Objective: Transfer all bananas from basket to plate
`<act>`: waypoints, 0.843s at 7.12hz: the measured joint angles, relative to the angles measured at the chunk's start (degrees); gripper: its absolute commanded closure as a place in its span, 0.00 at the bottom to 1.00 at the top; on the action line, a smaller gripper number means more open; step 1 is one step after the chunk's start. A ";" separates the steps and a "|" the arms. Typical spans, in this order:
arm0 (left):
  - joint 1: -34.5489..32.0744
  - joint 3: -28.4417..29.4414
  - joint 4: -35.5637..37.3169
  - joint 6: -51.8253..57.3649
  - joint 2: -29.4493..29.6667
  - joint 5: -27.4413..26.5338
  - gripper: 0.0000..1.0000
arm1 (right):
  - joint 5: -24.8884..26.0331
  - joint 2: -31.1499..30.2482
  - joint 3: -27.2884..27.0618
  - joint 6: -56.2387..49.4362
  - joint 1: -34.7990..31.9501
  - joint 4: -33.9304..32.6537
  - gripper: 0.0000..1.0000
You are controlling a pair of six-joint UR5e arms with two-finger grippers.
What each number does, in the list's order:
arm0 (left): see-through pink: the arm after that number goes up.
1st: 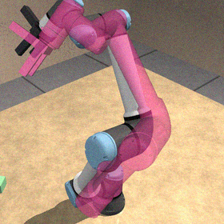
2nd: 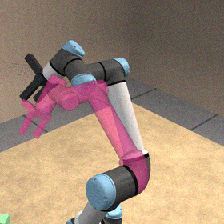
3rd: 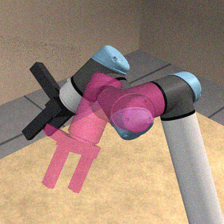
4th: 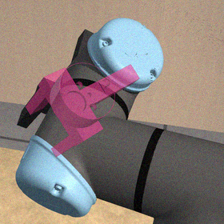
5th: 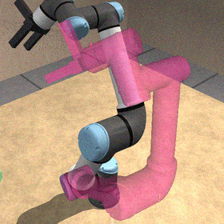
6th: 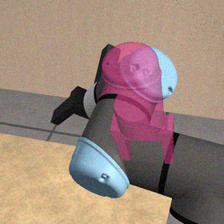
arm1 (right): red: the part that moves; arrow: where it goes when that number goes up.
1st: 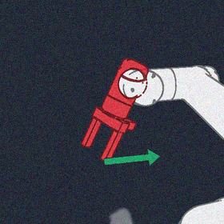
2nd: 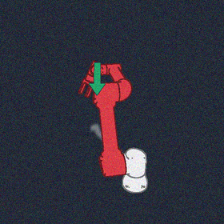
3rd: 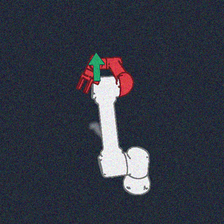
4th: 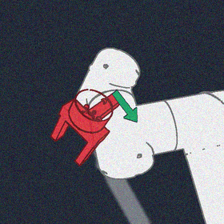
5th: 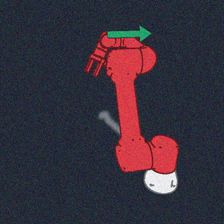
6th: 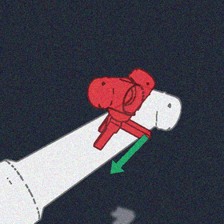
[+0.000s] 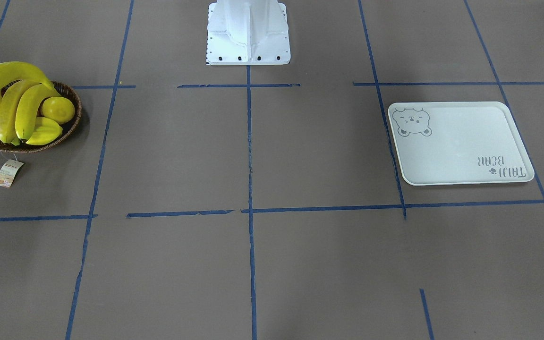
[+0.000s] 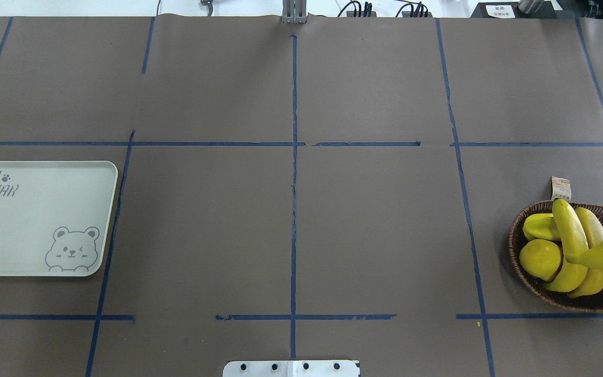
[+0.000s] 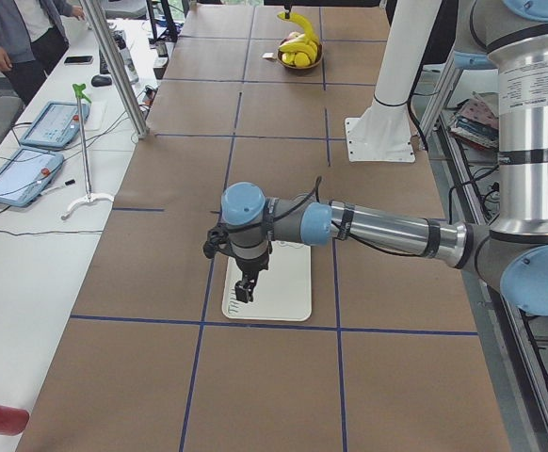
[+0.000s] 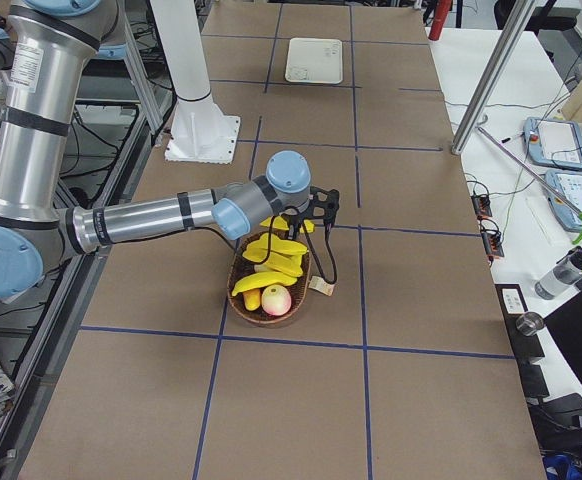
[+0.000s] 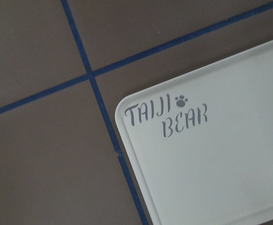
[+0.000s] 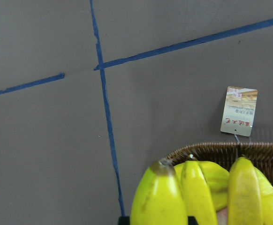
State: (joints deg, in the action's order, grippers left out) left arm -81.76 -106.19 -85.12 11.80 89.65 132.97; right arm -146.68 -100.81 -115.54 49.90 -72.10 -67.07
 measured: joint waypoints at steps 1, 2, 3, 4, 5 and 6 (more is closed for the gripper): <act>1.35 0.05 -1.12 -0.23 1.82 0.13 0.00 | 0.49 2.57 0.28 3.50 1.44 0.08 0.99; 2.72 0.26 -3.81 -2.61 2.67 0.17 0.00 | 2.19 5.10 0.49 7.66 3.51 0.31 0.99; 3.93 0.59 -7.11 -7.30 2.97 0.16 0.00 | 5.57 7.38 0.54 13.32 6.65 1.55 0.99; 5.41 0.79 -10.34 -12.07 3.09 0.16 0.00 | 10.80 9.46 0.69 20.82 11.19 4.56 0.99; 7.84 0.65 -13.84 -17.19 3.36 0.22 0.00 | 15.93 11.98 1.25 28.35 15.92 7.86 0.98; 11.60 0.29 -18.45 -23.27 3.93 0.28 0.00 | 19.58 15.47 2.40 34.56 19.79 10.11 0.98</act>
State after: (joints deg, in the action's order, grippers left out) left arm -70.16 -105.90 -103.57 -11.48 93.58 133.25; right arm -127.10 -85.34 -113.14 84.45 -52.30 -56.95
